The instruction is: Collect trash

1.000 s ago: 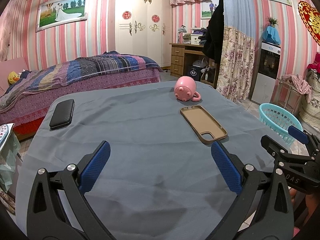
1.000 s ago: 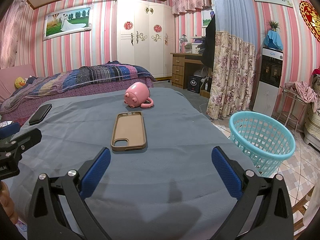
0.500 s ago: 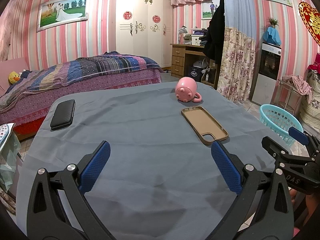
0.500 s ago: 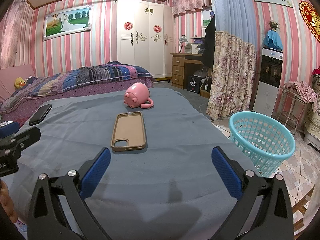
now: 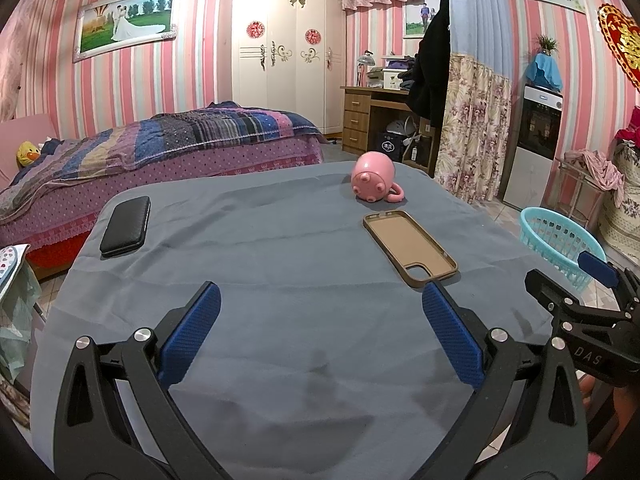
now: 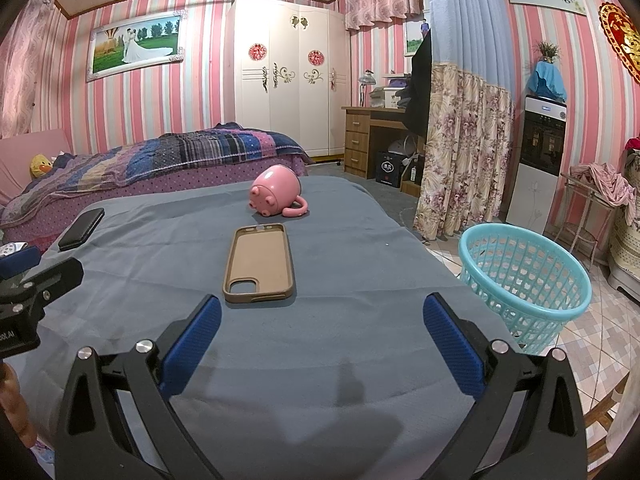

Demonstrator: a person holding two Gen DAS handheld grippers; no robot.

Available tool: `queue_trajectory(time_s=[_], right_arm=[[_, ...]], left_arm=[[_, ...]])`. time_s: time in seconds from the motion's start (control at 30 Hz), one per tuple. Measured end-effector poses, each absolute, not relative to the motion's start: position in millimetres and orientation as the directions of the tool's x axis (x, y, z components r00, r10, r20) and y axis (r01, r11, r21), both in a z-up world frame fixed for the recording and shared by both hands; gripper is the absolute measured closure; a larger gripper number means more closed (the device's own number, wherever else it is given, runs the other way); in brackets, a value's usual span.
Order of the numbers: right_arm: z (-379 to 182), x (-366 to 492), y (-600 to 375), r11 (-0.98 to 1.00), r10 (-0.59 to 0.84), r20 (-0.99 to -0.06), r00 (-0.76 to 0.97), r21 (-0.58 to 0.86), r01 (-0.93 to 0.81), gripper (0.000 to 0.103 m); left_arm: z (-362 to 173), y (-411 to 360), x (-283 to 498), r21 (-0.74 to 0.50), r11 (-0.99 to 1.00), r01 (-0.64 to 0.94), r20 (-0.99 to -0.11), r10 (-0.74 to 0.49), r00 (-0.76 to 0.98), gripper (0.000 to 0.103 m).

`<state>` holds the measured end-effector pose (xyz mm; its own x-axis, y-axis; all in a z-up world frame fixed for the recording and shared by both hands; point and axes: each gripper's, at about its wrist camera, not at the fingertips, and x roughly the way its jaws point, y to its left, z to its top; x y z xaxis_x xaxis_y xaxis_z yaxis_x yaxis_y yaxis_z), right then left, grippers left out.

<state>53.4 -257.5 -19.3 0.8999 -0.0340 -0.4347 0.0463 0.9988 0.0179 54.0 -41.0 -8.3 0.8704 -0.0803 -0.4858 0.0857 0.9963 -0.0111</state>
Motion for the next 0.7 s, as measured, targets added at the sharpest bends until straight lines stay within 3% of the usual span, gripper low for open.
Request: queue_trajectory(time_s=[0.7], right_arm=[[-19.1,53.8,-257.4,0.999,-0.035,-0.432,0.901,0.017,0.047,0.004]], left_arm=[[-9.2,-38.7,53.3,-0.009,0.996,0.087,-0.483,-0.081,0.872,0.005]])
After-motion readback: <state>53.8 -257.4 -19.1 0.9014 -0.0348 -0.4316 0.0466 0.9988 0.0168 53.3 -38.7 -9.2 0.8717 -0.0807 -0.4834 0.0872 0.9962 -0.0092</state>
